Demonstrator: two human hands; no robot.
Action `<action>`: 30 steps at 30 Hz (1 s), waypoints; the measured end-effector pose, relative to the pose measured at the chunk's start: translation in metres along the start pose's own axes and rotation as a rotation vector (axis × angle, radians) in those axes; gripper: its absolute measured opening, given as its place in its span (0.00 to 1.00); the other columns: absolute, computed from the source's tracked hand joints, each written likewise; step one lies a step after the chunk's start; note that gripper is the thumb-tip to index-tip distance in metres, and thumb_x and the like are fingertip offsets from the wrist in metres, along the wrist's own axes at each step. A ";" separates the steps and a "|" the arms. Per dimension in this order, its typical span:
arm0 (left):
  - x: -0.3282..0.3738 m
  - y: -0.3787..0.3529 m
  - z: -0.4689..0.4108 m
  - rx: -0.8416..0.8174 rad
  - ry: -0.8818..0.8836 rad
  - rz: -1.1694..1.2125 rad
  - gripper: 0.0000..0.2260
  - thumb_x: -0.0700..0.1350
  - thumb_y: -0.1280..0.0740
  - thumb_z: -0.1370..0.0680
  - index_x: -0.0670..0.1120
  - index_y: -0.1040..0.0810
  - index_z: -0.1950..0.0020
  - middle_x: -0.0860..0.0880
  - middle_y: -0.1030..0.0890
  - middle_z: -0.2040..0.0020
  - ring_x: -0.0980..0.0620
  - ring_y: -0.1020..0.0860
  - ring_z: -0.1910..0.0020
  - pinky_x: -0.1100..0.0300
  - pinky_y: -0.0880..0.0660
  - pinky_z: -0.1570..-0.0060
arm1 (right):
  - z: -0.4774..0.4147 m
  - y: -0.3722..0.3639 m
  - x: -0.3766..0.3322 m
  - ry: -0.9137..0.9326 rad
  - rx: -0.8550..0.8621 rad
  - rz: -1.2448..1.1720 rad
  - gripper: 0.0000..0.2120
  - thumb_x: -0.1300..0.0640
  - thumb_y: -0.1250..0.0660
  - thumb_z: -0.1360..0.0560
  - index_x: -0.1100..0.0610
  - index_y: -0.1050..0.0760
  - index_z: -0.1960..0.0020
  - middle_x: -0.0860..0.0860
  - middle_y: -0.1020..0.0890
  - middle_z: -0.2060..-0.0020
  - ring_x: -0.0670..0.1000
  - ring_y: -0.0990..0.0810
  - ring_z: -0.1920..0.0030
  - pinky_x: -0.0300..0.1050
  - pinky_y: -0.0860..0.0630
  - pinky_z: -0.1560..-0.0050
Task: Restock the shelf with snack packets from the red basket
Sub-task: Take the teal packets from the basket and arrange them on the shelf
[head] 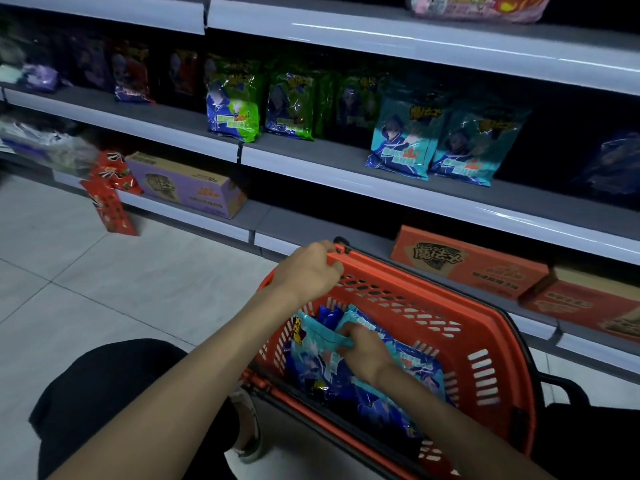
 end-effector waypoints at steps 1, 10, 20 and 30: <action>-0.001 -0.001 -0.001 0.003 0.001 -0.001 0.18 0.51 0.36 0.18 0.49 0.25 0.29 0.47 0.14 0.50 0.47 0.16 0.51 0.47 0.19 0.45 | 0.002 0.011 0.002 -0.001 0.008 -0.063 0.03 0.59 0.33 0.18 0.53 0.26 0.45 0.50 0.20 0.55 0.49 0.24 0.62 0.45 0.27 0.58; 0.018 0.027 0.000 0.335 -0.060 0.393 0.13 0.56 0.35 0.18 0.52 0.20 0.37 0.53 0.16 0.53 0.50 0.17 0.51 0.53 0.21 0.47 | 0.047 0.142 0.051 -0.142 0.179 -0.903 0.08 0.63 0.30 0.19 0.64 0.24 0.42 0.58 0.14 0.47 0.52 0.17 0.57 0.46 0.18 0.57; 0.052 -0.034 0.010 -0.083 0.034 0.934 0.20 0.63 0.31 0.22 0.52 0.19 0.37 0.48 0.14 0.41 0.51 0.14 0.45 0.49 0.20 0.36 | 0.108 0.209 0.046 0.103 0.157 -1.279 0.11 0.62 0.36 0.18 0.59 0.27 0.35 0.59 0.16 0.37 0.59 0.18 0.37 0.57 0.22 0.35; 0.086 -0.062 0.023 -0.251 -0.105 1.002 0.14 0.47 0.29 0.21 0.46 0.17 0.36 0.45 0.14 0.40 0.41 0.15 0.40 0.37 0.24 0.34 | 0.106 0.211 0.040 0.138 0.207 -1.305 0.11 0.61 0.34 0.19 0.59 0.26 0.37 0.57 0.15 0.40 0.61 0.19 0.35 0.53 0.20 0.41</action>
Point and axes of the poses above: each hand's wrist, its own z-axis away from the middle knuckle, its own y-axis out of the back of the hand, x = y × z, the point moved 9 cm from there along -z, towards the middle knuckle
